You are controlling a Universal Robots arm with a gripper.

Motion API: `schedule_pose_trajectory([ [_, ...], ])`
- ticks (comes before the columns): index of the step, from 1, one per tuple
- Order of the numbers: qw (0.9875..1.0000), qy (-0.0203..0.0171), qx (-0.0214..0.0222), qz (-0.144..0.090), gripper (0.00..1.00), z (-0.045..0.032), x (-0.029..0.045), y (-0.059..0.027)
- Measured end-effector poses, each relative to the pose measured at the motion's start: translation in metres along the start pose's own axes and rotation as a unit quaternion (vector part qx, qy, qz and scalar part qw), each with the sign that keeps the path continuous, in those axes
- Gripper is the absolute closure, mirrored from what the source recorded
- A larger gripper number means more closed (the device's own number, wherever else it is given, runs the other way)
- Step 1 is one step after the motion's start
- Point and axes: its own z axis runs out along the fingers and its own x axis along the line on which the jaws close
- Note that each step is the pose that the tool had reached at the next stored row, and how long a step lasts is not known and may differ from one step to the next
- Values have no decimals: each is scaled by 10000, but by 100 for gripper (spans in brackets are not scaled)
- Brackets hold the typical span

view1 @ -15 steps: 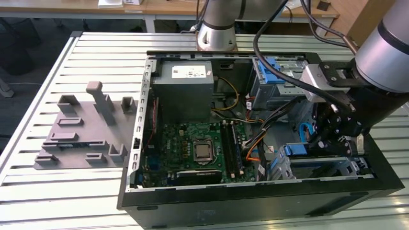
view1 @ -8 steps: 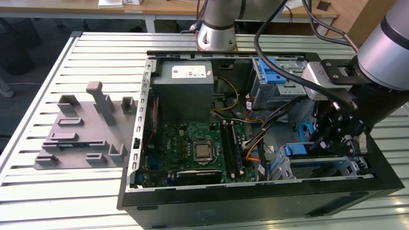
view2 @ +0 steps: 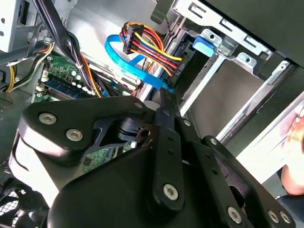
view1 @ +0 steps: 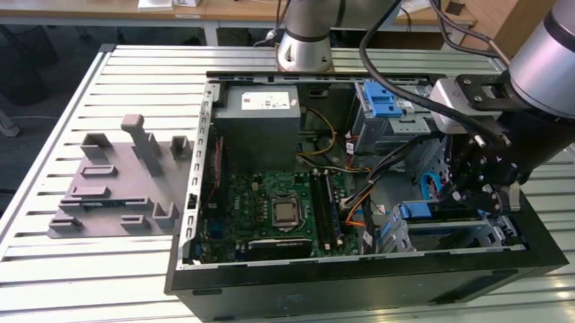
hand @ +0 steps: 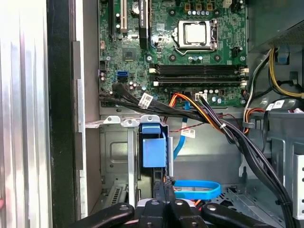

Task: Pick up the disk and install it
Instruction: 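Insert the second disk wire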

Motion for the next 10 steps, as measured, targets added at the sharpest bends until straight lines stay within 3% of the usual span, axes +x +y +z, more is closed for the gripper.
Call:
schedule_pose_trajectory([
  [10, 10000, 0, 0, 0, 89, -28, -1, 0],
])
